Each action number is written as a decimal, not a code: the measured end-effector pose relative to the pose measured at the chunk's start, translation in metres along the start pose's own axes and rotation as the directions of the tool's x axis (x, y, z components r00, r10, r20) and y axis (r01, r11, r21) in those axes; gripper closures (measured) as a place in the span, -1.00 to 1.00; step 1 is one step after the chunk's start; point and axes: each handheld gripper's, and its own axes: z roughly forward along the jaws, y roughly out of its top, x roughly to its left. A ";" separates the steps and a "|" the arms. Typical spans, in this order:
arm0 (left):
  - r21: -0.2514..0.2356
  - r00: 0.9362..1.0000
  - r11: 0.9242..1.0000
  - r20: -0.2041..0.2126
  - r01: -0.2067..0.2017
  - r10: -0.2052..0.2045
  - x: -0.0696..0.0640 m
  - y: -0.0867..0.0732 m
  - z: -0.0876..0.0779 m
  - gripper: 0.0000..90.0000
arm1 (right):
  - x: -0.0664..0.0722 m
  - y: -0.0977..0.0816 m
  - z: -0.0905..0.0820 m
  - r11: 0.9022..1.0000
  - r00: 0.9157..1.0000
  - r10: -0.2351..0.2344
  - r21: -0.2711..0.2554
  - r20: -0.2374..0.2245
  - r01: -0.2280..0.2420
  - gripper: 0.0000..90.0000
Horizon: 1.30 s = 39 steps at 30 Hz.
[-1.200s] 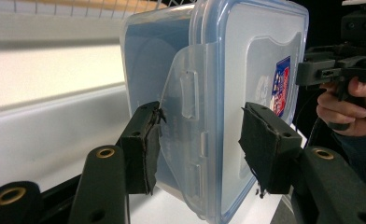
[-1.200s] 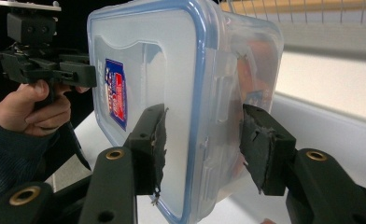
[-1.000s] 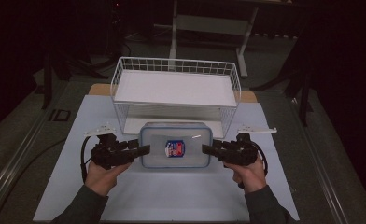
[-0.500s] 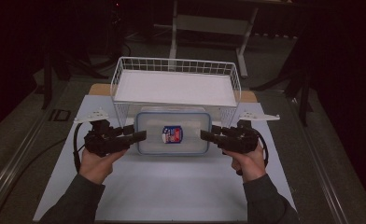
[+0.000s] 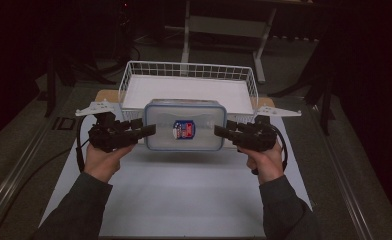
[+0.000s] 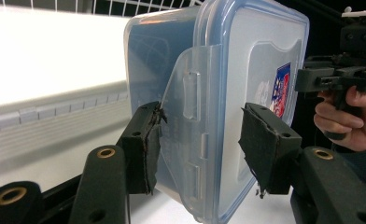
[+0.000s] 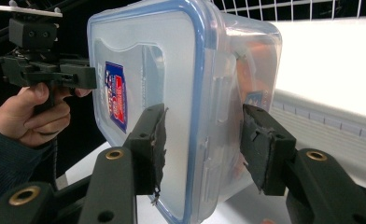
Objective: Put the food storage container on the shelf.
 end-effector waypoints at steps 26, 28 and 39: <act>-0.089 1.000 0.996 0.013 -0.012 0.013 0.035 0.062 0.024 0.08 | -0.030 0.065 0.020 0.998 0.999 -0.024 -0.056 0.032 0.026 0.14; -0.092 1.000 0.996 0.009 -0.002 0.003 0.041 0.063 0.027 0.08 | -0.034 0.065 0.023 0.999 0.999 -0.013 -0.052 0.034 0.015 0.14; -0.082 0.998 0.996 -0.043 0.034 -0.038 0.062 0.060 0.042 0.07 | -0.052 0.060 0.044 0.999 0.998 0.039 -0.036 0.055 -0.037 0.14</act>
